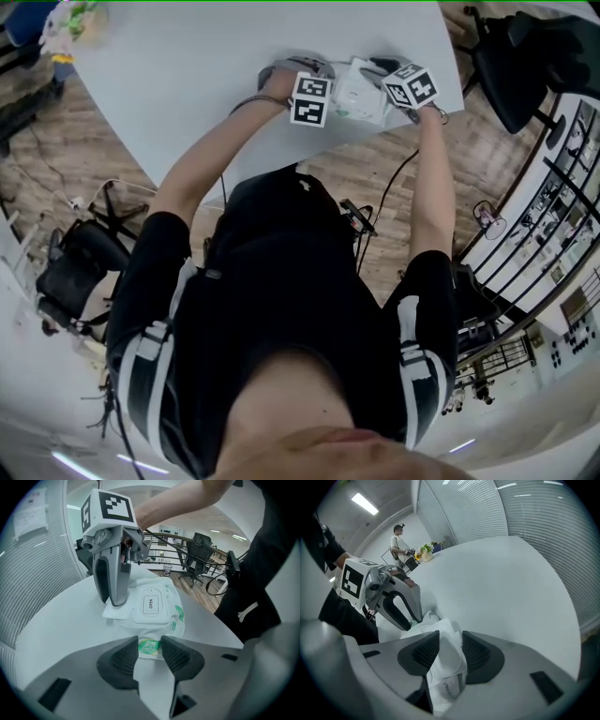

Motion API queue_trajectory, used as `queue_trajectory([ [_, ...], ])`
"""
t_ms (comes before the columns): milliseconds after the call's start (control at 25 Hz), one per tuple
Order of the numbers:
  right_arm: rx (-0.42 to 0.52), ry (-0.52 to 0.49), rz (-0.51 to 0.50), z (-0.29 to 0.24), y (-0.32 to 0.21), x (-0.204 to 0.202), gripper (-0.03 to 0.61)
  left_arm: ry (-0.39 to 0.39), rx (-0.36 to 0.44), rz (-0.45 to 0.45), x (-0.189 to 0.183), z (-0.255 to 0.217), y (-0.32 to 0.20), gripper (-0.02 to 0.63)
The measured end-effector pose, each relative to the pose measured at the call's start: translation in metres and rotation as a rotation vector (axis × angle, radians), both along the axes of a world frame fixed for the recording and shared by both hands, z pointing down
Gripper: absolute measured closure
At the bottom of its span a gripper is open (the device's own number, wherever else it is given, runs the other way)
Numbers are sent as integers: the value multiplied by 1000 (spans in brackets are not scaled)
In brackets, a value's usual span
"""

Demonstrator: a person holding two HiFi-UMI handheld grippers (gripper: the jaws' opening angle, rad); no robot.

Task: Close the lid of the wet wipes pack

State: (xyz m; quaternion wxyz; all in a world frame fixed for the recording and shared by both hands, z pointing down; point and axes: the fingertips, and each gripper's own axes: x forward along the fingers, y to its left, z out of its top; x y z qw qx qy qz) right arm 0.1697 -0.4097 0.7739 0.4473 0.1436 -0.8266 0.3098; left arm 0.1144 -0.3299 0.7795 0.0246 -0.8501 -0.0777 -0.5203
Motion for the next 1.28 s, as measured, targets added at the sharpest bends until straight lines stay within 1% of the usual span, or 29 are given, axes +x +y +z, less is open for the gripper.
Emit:
queue_trajectory([
  [160, 21, -43, 19, -25, 2, -1, 434, 3, -2, -5, -3, 0, 1, 446],
  [320, 29, -114, -8, -57, 24, -5, 443, -14, 3, -3, -3, -2, 4, 446],
  [400, 26, -128, -36, -66, 43, -5, 443, -20, 14, -4, -1, -3, 6, 446],
  [520, 2, -119, -86, -65, 77, -6, 439, -22, 24, -9, 1, -4, 8, 446],
  [640, -21, -116, -100, -54, 99, -10, 434, -29, 31, -11, 0, -2, 8, 446],
  [760, -24, -91, -97, -44, 106, -11, 436, -33, 37, -13, 0, -1, 7, 447],
  [960, -55, -75, -79, -33, 110, -12, 440, -30, 41, -17, 2, -2, 6, 446],
  [1120, 21, 39, -111, -22, 110, -12, 492, -22, 34, -21, 1, -2, 7, 447],
  [1280, 73, 134, -165, -15, 113, -14, 486, -23, 29, -20, 1, -1, 6, 446],
])
